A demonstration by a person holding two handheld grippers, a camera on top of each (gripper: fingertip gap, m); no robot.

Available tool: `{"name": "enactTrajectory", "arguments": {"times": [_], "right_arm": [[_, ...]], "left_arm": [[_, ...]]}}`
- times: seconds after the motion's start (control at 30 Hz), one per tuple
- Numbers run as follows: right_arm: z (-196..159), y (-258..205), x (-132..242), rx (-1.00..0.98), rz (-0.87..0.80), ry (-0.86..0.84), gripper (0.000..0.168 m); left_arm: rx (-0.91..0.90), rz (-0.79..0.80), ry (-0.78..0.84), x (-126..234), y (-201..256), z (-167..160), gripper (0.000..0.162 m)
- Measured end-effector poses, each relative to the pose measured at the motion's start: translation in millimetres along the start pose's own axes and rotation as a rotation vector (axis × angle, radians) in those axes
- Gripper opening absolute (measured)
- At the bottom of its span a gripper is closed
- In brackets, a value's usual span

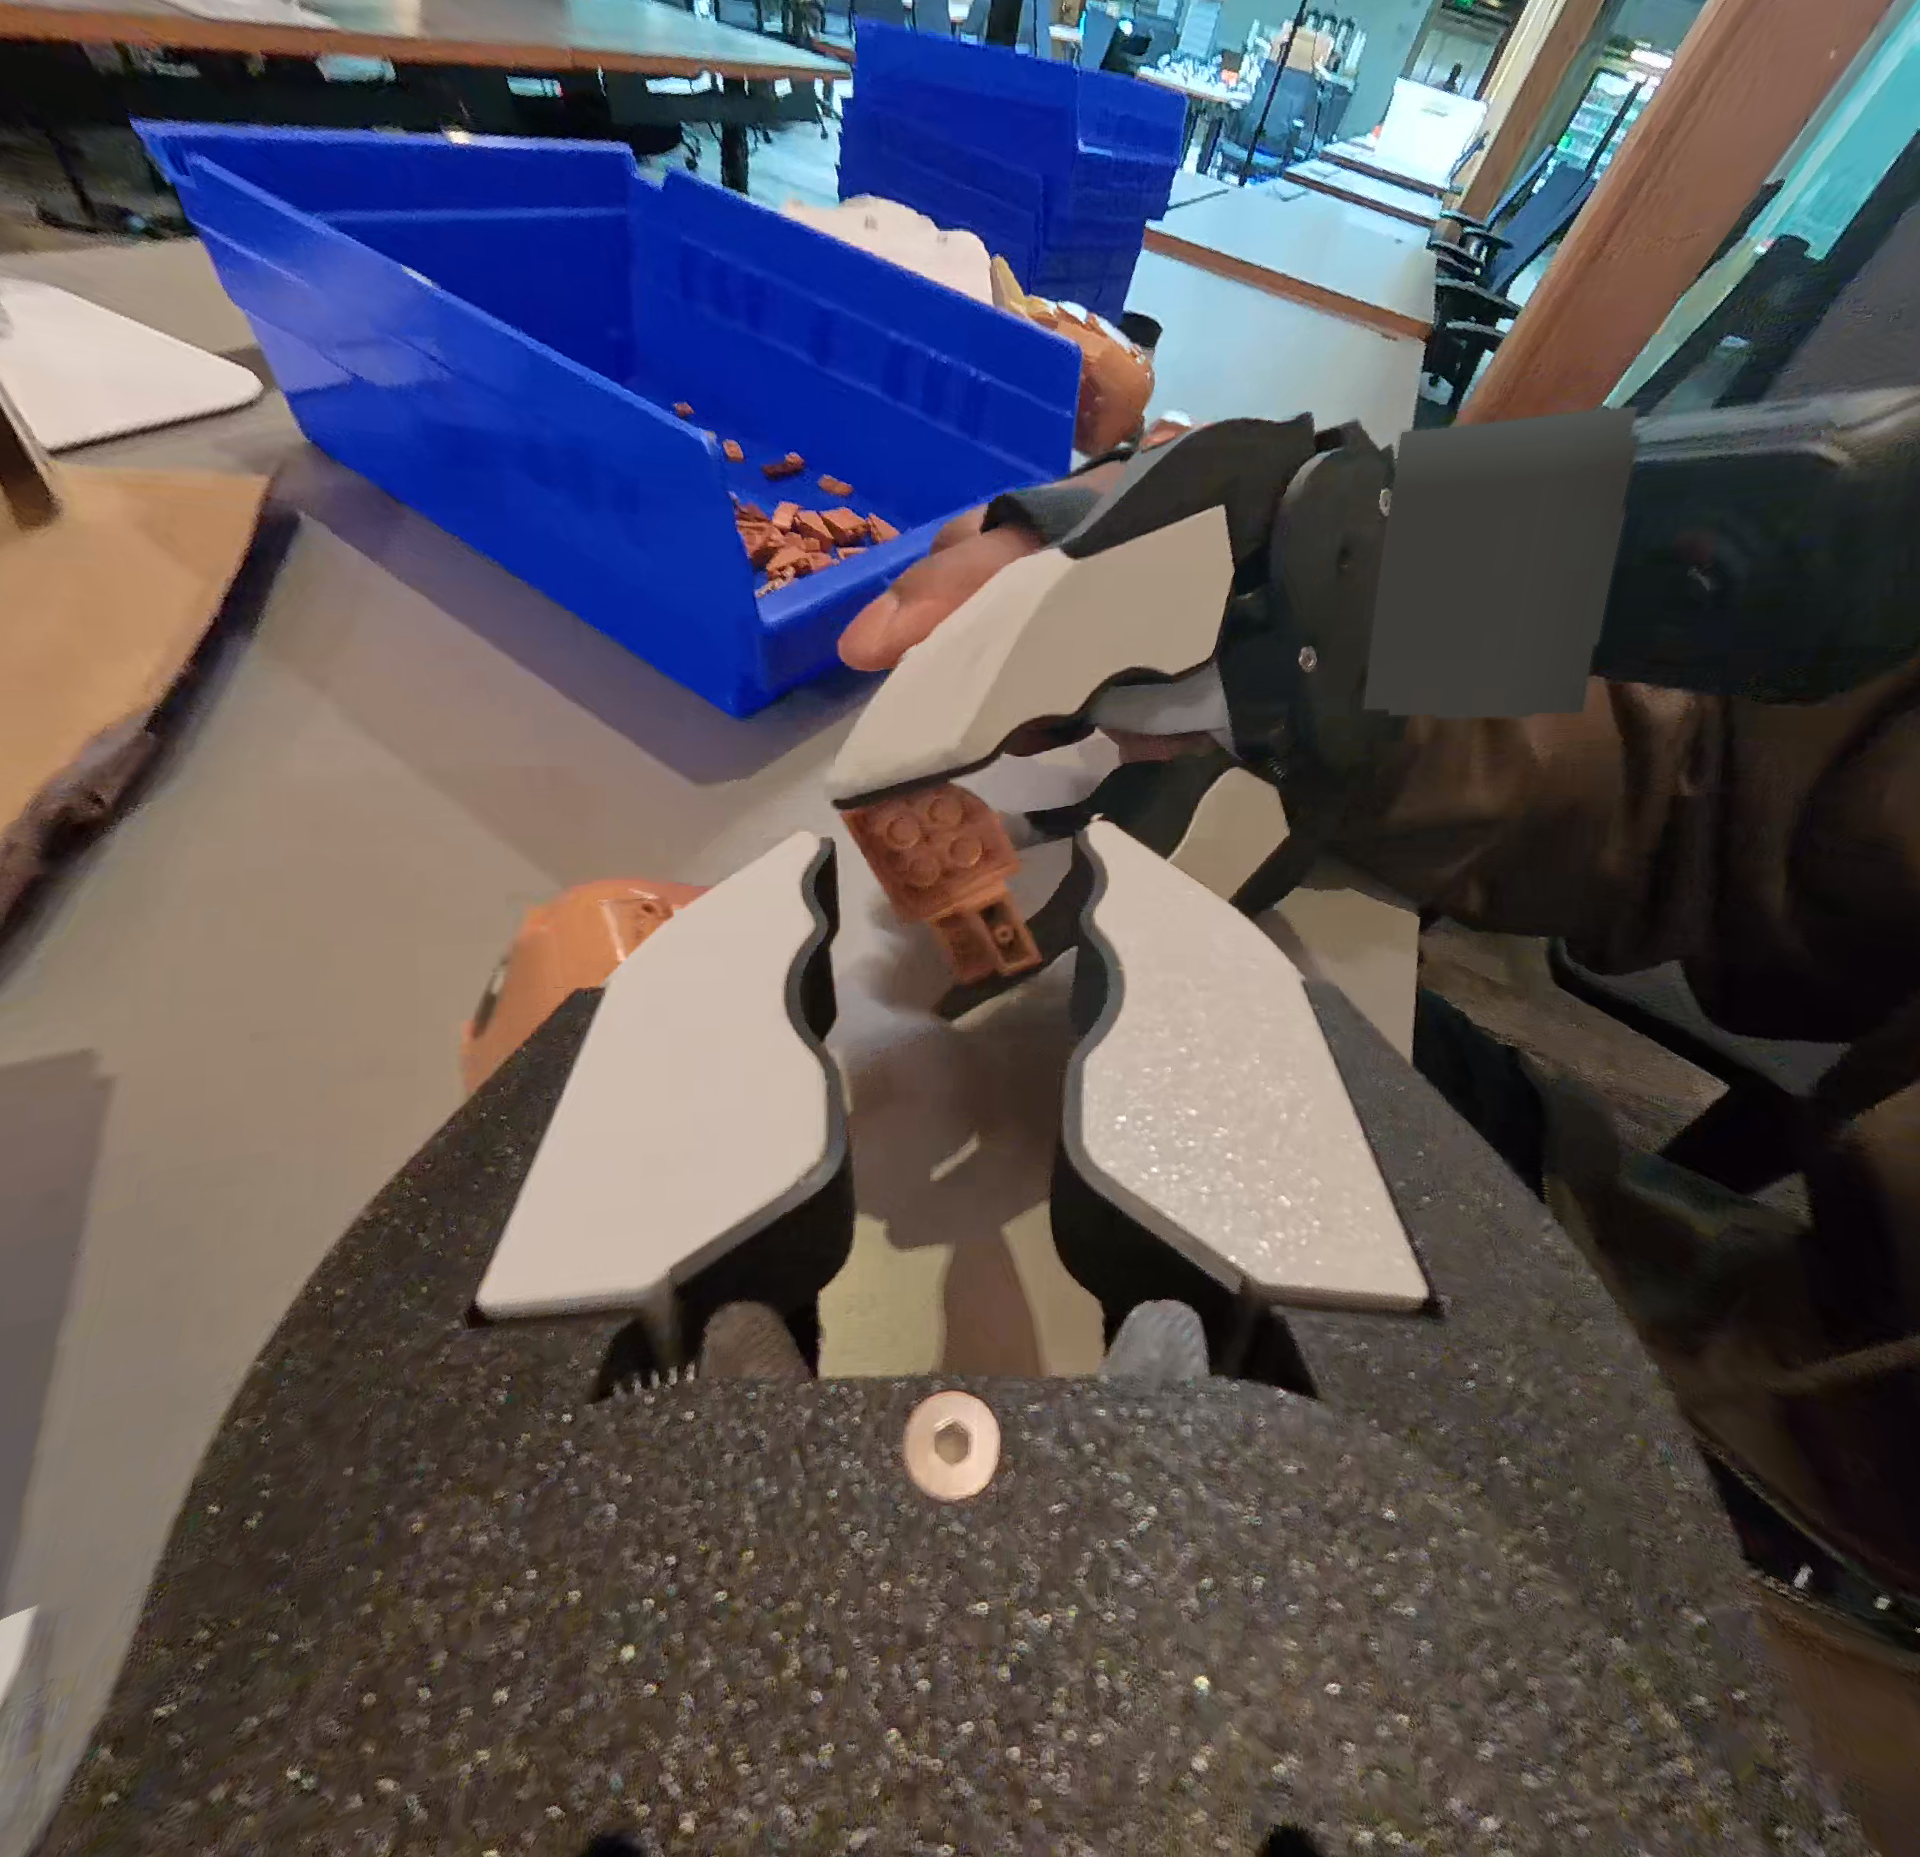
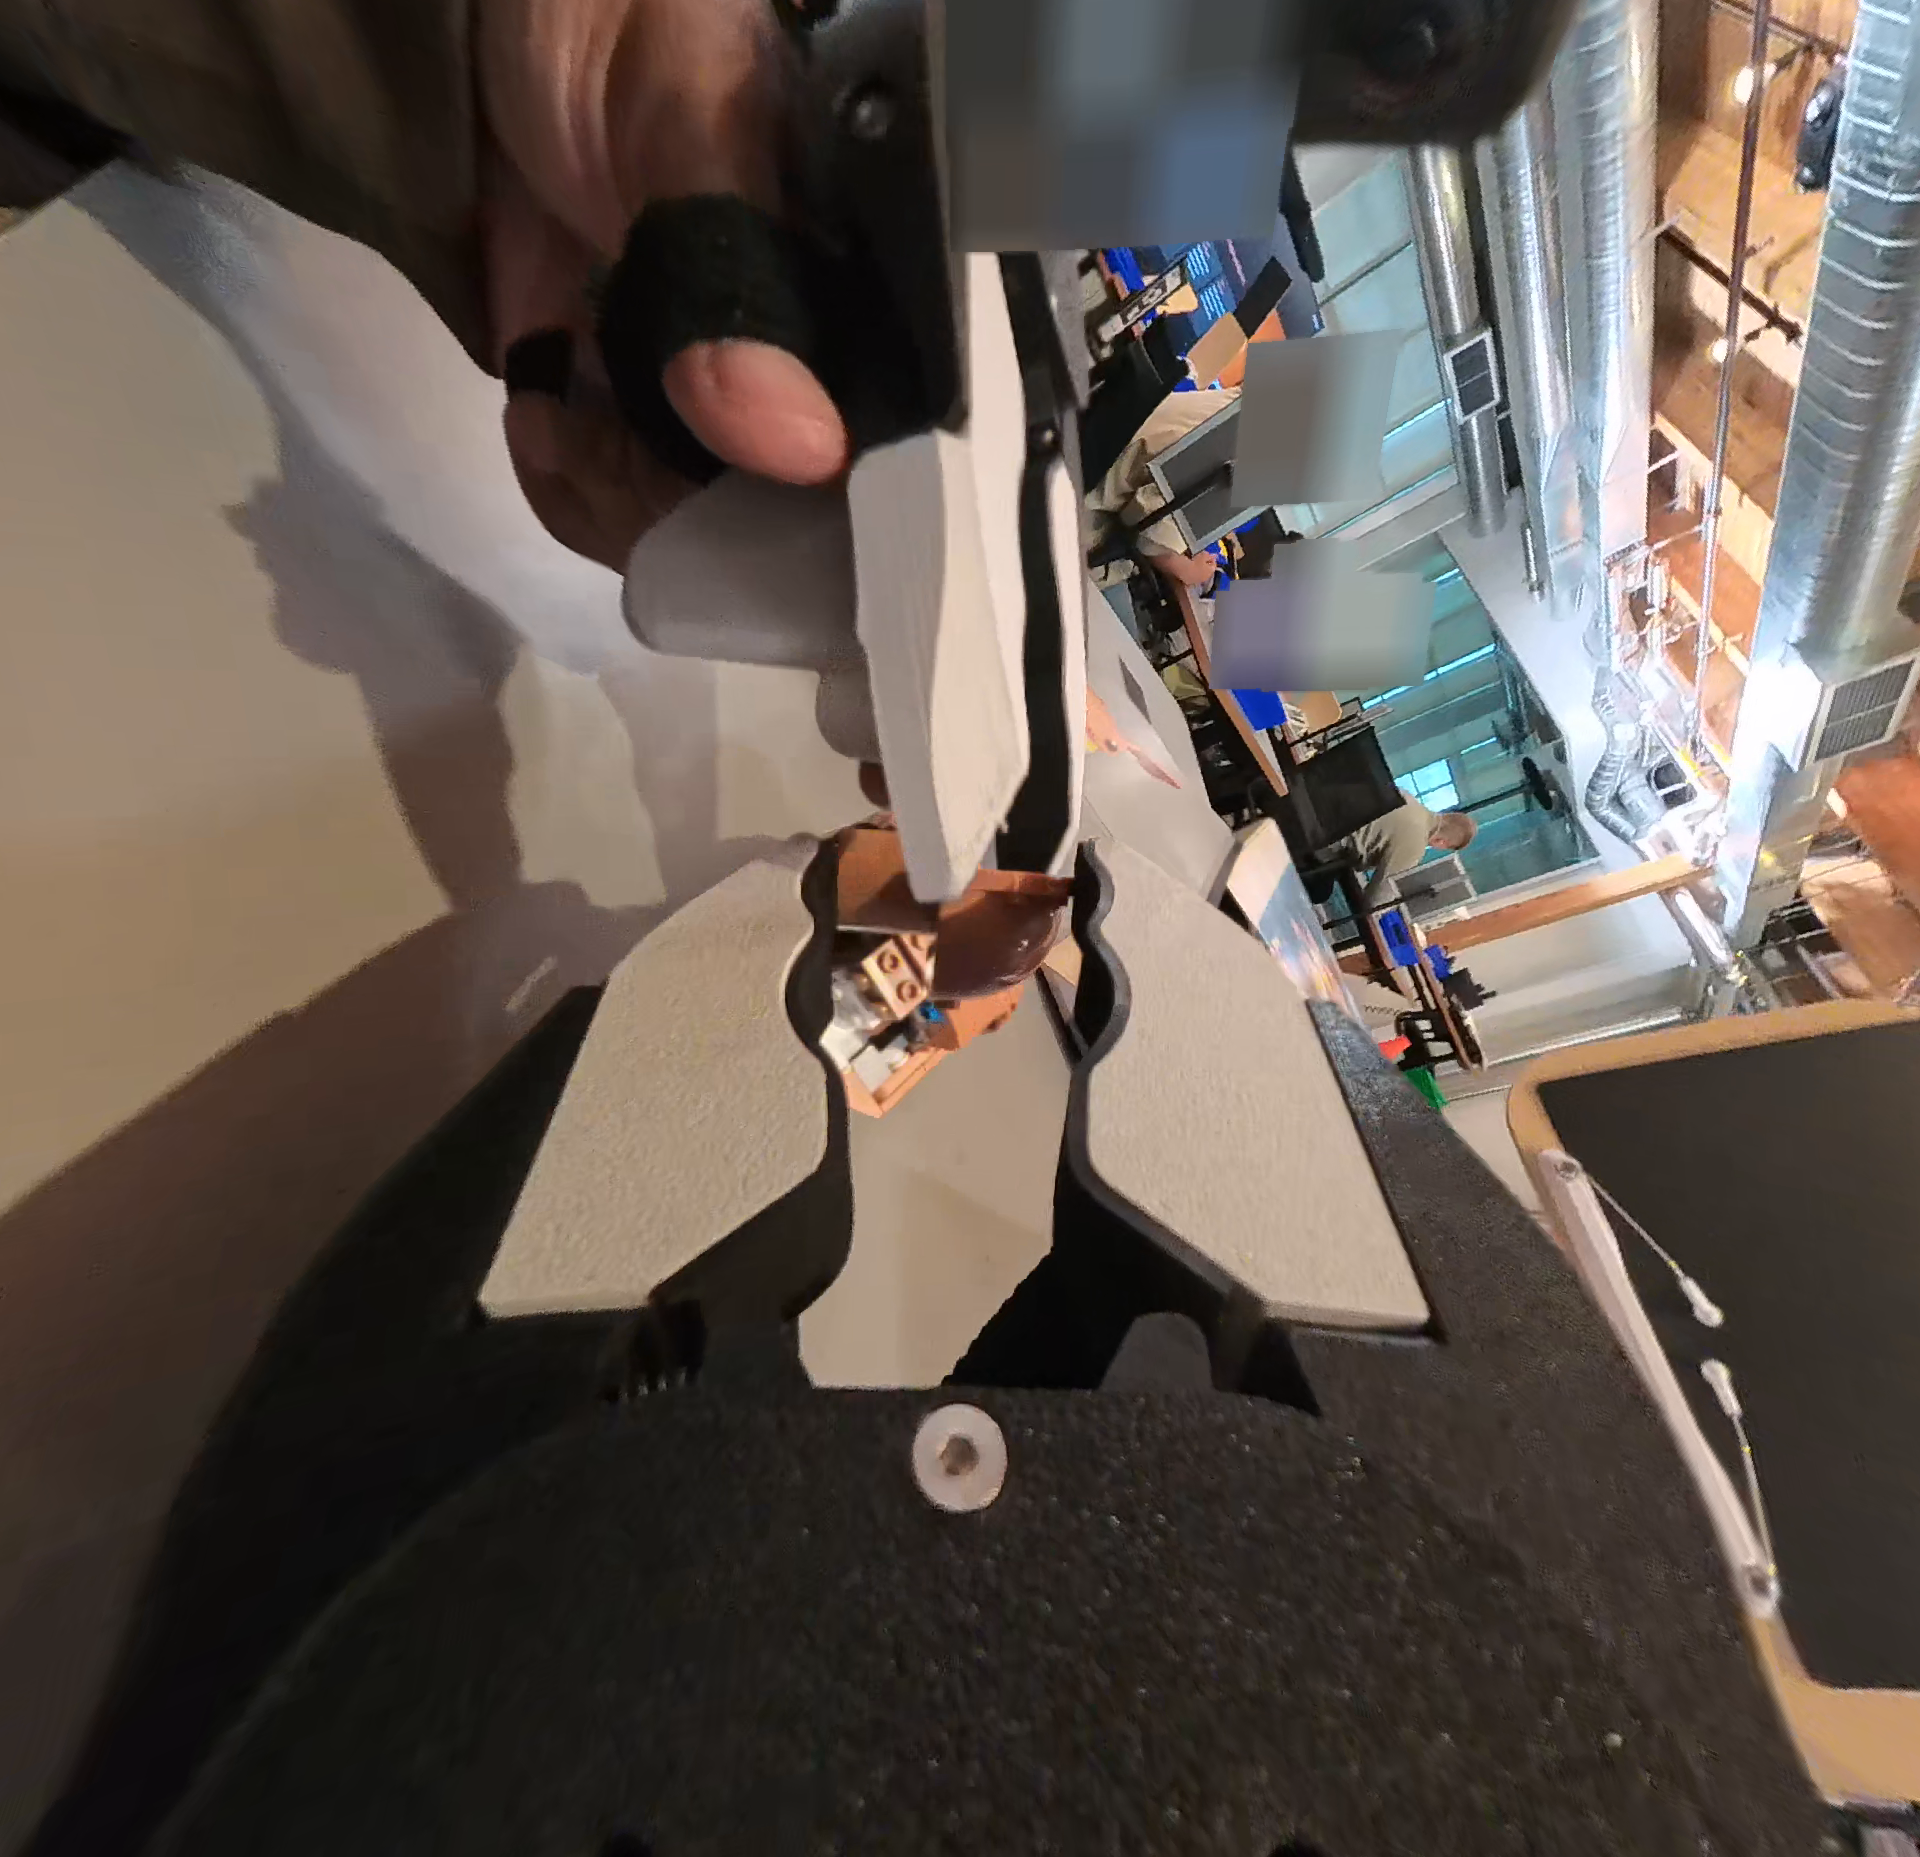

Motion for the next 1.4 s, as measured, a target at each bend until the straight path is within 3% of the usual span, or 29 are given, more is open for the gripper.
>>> {"name": "enactTrajectory", "arguments": {"times": [0.23,0.77,0.97,1.03,1.2,1.33,1.4], "right_arm": [[2,-4,-1,0.061,-0.007,-0.004,0.043],[-13,12,-4,-0.022,-0.158,-0.11,0.041],[-24,28,8,-0.113,-0.165,-0.118,0.036],[-29,34,17,-0.212,-0.088,-0.097,0.031],[-35,6,44,-0.601,0.389,-0.096,0.034],[-27,-33,62,-0.679,0.499,-0.114,0.039],[-20,-39,64,-0.65,0.476,-0.131,0.047]], "left_arm": [[0.108,-0.019,-0.057,-10,-1,-7,0.031],[0.525,-0.185,0.344,5,-30,0,0.03],[0.458,-0.15,0.382,10,-33,3,0.03],[0.399,-0.121,0.397,14,-33,5,0.03],[0.322,-0.069,0.387,21,-38,3,0.03],[0.33,-0.069,0.397,23,-40,2,0.03],[0.324,-0.071,0.387,21,-38,2,0.03]]}}
Point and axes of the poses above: each gripper's, where its closed fingertips meet, x back along the fingers, z out of its top, y = z × x across the jaws, the point moved 7 cm from there along x, back along the fingers, and after that the axes turned 1 degree about -z, right-handed, at the moved point
